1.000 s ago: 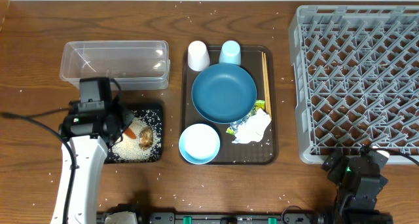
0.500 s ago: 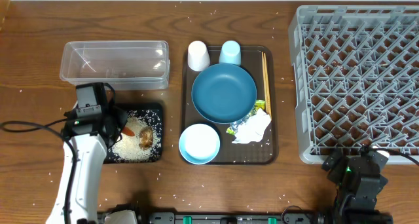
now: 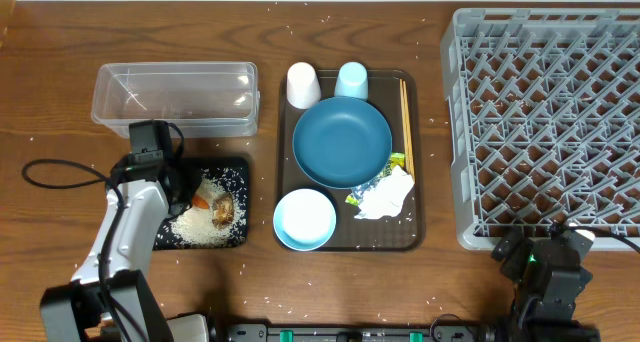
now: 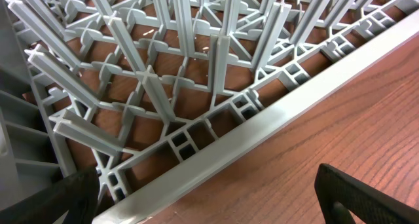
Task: Sort waste into correct bins and load items into the dishwasher rack
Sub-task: 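Open the left gripper to drop the carrot onto the black tray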
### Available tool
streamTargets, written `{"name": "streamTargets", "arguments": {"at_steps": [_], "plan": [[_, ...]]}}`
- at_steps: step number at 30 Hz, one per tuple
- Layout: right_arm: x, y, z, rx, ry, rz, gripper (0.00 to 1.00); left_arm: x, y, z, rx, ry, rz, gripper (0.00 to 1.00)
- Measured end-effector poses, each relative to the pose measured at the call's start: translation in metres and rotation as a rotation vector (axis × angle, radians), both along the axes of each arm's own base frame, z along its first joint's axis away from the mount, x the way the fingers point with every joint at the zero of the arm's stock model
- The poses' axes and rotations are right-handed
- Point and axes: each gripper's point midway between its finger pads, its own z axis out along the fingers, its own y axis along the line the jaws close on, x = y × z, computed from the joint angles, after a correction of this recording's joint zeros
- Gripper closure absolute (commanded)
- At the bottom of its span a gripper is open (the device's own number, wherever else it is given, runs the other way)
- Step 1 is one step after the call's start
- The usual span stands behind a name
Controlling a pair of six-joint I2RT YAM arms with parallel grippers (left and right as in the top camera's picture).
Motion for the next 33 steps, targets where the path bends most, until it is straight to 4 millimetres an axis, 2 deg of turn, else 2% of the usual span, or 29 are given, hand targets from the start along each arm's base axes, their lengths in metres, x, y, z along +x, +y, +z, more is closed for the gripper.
{"name": "streamTargets", "arguments": {"at_steps": [13,17,19,22,26,28,33], "plan": [[0.000,0.000,0.000,0.000,0.000,0.000,0.01,-0.002,0.003,-0.002,0.024,0.016,-0.027,0.54],[0.000,0.000,0.000,0.000,0.000,0.000,0.01,-0.011,0.001,0.005,0.026,0.035,-0.050,0.54],[0.000,0.000,0.000,0.000,0.000,0.000,0.01,-0.018,-0.001,0.015,0.029,0.027,-0.055,0.54],[0.000,0.000,0.000,0.000,0.000,0.000,0.01,-0.025,-0.003,0.035,0.037,-0.016,-0.062,0.45],[0.000,0.000,0.000,0.000,0.000,0.000,0.01,-0.030,-0.009,0.070,0.034,-0.134,-0.071,0.42],[0.000,0.000,0.000,0.000,0.000,0.000,0.01,-0.034,-0.015,0.084,0.019,-0.188,-0.084,0.35],[0.000,0.000,0.000,0.000,0.000,0.000,0.01,-0.036,-0.046,0.117,-0.076,-0.343,-0.215,0.33]]}}
